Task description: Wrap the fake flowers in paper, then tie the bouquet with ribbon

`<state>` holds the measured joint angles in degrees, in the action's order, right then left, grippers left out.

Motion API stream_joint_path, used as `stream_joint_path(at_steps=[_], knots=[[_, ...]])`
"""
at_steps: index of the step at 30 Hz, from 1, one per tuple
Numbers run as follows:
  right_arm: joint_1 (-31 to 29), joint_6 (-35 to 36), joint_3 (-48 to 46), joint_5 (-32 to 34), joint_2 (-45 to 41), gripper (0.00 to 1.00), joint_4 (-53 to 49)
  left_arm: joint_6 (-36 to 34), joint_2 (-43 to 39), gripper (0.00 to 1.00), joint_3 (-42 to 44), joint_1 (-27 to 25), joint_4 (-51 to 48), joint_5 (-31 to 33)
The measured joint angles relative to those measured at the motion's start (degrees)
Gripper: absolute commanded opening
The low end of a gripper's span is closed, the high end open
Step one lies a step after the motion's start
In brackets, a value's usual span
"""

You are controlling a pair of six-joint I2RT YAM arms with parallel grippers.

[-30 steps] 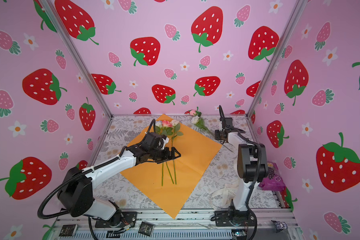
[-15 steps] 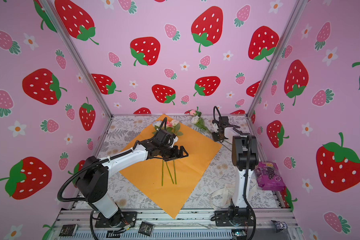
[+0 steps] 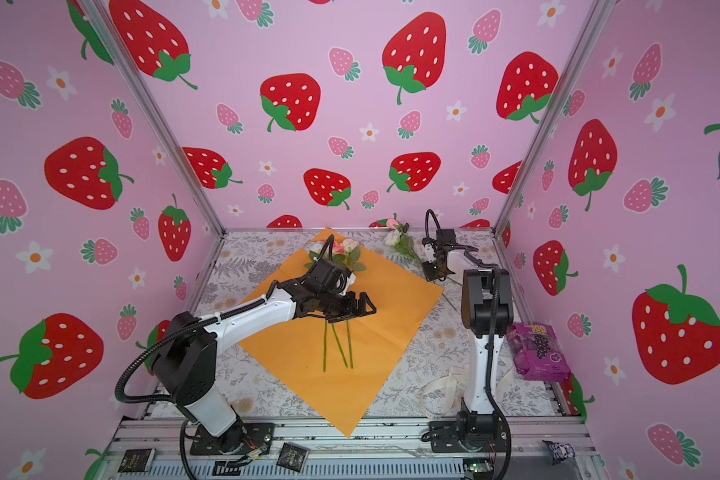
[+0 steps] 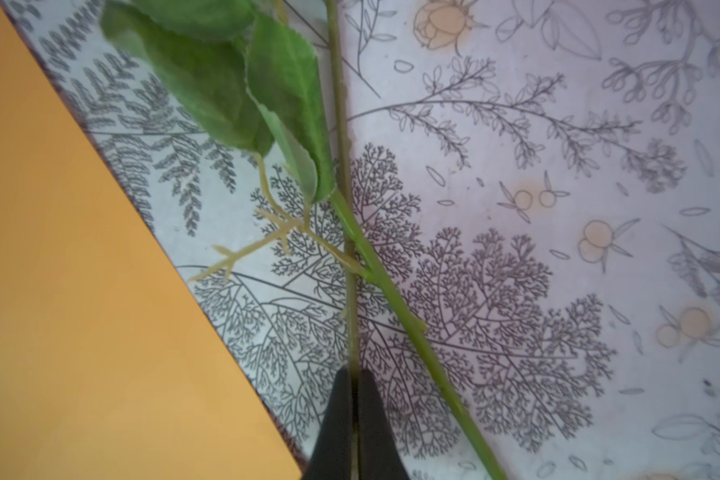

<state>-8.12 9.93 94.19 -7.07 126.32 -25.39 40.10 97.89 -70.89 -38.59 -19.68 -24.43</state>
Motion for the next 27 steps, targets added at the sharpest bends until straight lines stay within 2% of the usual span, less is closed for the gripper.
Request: stream_joint_path(at_steps=[10,13,16,20,23,27], knots=[[0.48,-3.26,-9.11,-8.22,-17.03,0.0,-2.97,0.2,-4.94,1.0,2.49,0.0,-0.15,1.36],[1.42,-5.29,-13.0,-12.87,-21.84,0.0,-2.75,0.26,-6.91,1.0,3.89,0.02,0.26,1.57],[2.16,-8.41,-19.37,-20.26,-25.42,0.0,-1.05,0.33,-8.11,1.0,5.51,0.02,0.31,1.92],[2.51,-16.92,-30.58,-32.52,-27.87,0.0,5.92,0.5,-8.74,1.0,6.84,0.02,0.17,2.78],[2.51,-26.6,-39.43,-42.12,-28.02,0.0,15.72,0.55,-10.16,1.0,7.93,0.17,0.13,3.45],[3.1,-38.71,-45.57,-48.87,-30.08,0.0,27.28,0.52,-12.17,1.0,8.63,0.7,0.09,4.11]])
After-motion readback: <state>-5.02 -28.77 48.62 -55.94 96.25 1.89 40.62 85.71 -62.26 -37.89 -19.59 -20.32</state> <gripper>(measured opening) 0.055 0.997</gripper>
